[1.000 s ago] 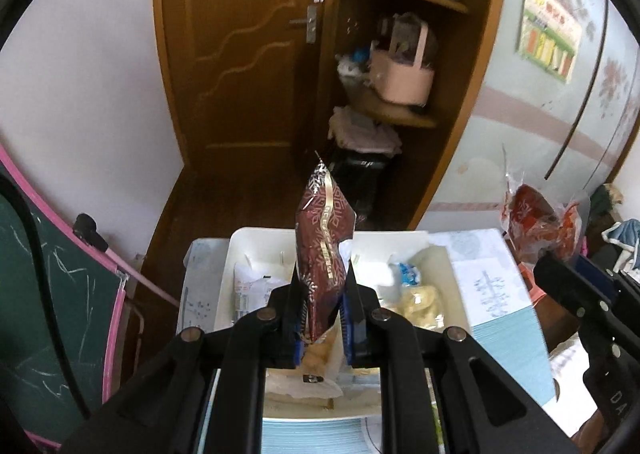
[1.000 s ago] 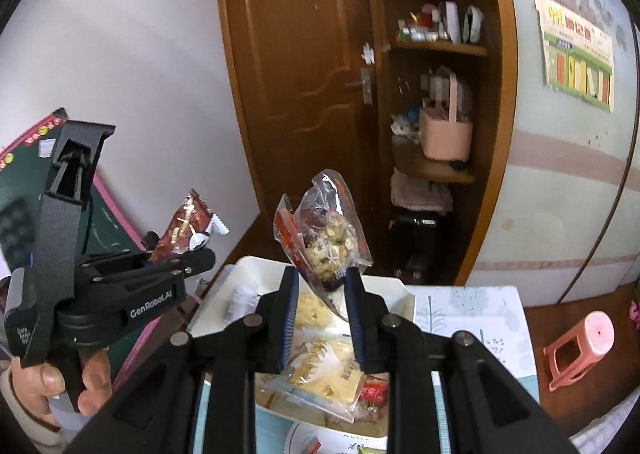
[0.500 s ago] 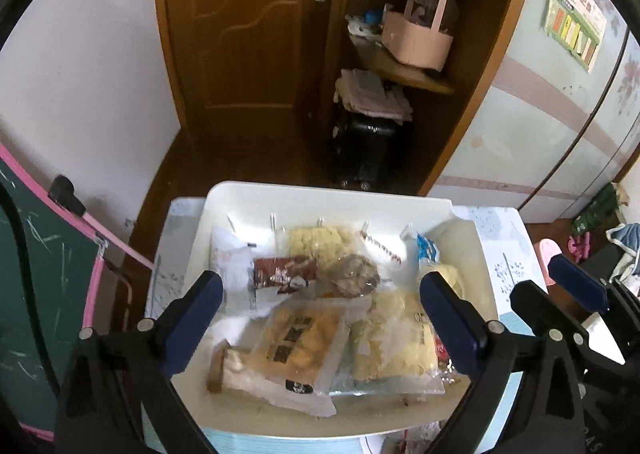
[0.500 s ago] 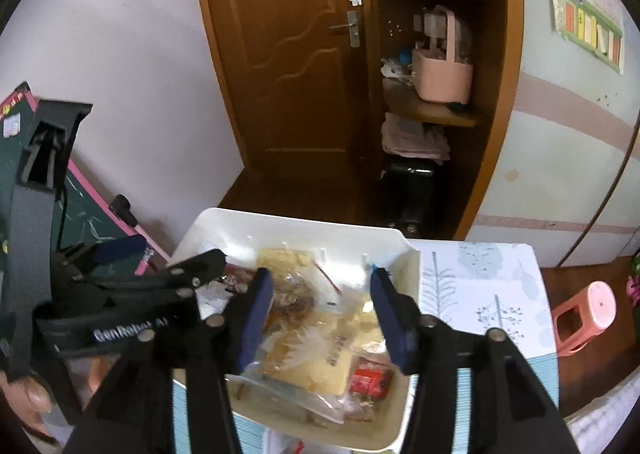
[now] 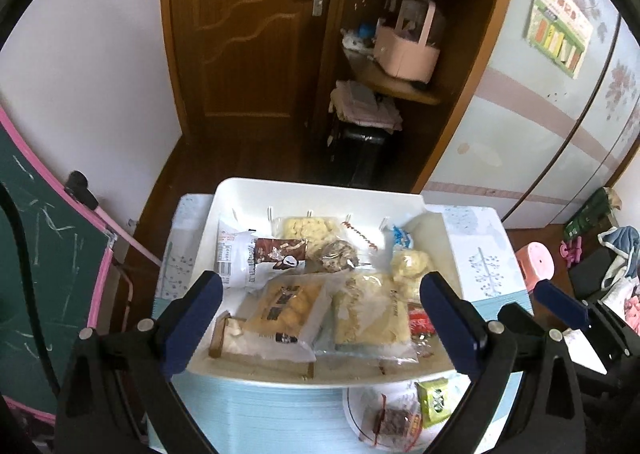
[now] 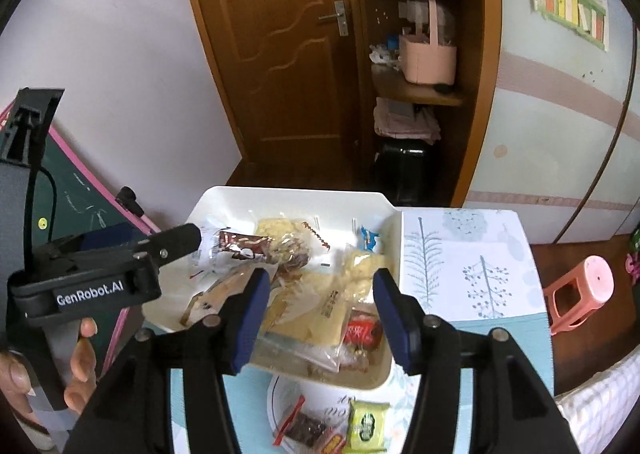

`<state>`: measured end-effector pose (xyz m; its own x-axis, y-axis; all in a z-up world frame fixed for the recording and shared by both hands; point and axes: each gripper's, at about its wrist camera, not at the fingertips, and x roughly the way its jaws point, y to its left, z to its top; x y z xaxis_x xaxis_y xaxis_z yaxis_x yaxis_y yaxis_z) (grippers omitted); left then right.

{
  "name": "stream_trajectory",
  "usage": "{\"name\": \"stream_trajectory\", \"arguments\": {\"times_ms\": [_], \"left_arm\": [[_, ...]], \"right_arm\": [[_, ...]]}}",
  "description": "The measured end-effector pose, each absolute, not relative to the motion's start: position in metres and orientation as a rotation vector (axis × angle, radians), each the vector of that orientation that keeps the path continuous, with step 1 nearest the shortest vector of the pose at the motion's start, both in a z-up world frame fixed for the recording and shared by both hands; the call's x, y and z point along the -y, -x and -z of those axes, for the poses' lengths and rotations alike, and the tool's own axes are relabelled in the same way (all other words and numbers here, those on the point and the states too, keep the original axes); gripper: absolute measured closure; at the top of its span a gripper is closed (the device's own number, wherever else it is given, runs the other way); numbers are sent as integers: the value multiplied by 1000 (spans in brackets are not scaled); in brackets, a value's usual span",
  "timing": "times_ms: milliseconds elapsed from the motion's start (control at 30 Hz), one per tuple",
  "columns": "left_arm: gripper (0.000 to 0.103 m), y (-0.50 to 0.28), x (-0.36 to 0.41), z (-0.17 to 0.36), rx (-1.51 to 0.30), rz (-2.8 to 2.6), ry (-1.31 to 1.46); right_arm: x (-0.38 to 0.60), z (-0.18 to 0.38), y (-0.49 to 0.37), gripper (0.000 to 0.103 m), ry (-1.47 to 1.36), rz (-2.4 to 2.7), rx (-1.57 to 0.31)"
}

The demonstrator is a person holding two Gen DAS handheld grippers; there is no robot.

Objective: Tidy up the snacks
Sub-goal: 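Withdraw both grippers from the basket toward the placemat snacks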

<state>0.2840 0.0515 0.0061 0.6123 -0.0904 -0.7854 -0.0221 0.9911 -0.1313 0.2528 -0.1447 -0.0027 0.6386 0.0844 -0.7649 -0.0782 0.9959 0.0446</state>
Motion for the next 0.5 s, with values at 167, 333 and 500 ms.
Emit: {"name": "stream_trajectory", "arguments": {"times_ms": [167, 333, 500], "left_arm": [[4, -253, -44, -38, -861, 55, 141], [4, -215, -31, -61, -818, 83, 144], [4, -184, -15, -68, -794, 111, 136]], "right_arm": [[140, -23, -220, 49, 9, -101, -839], [140, -43, -188, 49, 32, -96, -811], [147, -46, -158, 49, 47, -85, -810]]}}
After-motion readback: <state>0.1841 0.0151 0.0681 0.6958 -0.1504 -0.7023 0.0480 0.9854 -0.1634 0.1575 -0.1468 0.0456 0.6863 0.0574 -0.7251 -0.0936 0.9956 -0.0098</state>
